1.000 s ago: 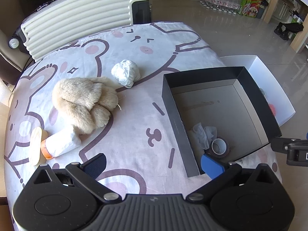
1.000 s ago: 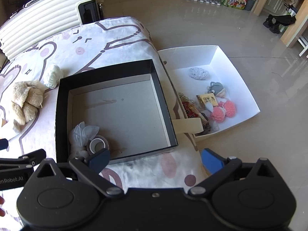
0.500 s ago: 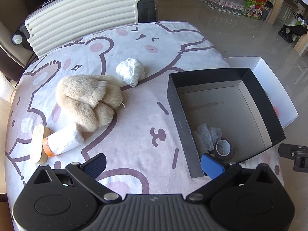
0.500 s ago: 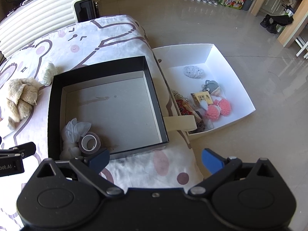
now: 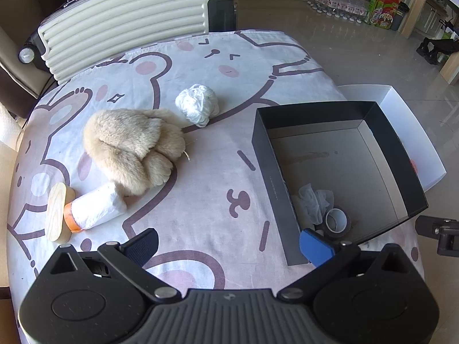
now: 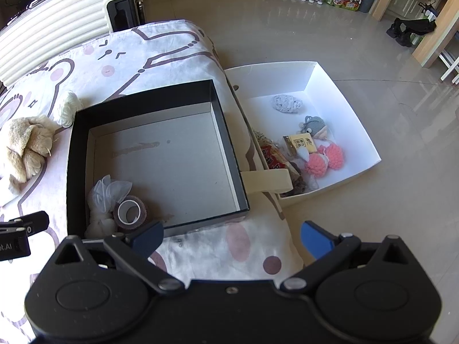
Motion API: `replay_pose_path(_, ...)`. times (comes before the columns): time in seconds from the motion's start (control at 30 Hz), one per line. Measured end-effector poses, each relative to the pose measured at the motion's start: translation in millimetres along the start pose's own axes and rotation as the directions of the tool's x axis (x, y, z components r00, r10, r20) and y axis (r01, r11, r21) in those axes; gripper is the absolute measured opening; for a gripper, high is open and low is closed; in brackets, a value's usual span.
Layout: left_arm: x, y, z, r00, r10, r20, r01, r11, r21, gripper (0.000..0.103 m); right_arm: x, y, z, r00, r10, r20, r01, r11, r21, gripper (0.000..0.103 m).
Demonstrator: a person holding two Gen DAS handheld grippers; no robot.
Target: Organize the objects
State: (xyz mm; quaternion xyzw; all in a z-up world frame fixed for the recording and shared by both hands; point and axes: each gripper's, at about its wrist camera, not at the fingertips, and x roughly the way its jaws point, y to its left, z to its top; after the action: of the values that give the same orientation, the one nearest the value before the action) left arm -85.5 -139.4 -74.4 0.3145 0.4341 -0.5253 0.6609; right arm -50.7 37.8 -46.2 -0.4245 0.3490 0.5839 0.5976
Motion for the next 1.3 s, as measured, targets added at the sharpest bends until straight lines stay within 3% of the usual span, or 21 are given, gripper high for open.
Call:
replay_pose_path(0.43, -4, 38, -6, 0.999, 0.035, 0.000, -0.035, 0.998, -0.047, 0.103, 2, 29, 6, 0.999, 0.032, 0.009, -0.032, 0.999, -0.012, 0.103)
replay_pose_path(1.3, -44, 157, -47, 0.990, 0.144, 0.014, -0.138, 0.968, -0.212, 0.103, -15, 150, 9, 0.989, 0.146, 0.031, -0.140, 0.980, -0.145, 0.103)
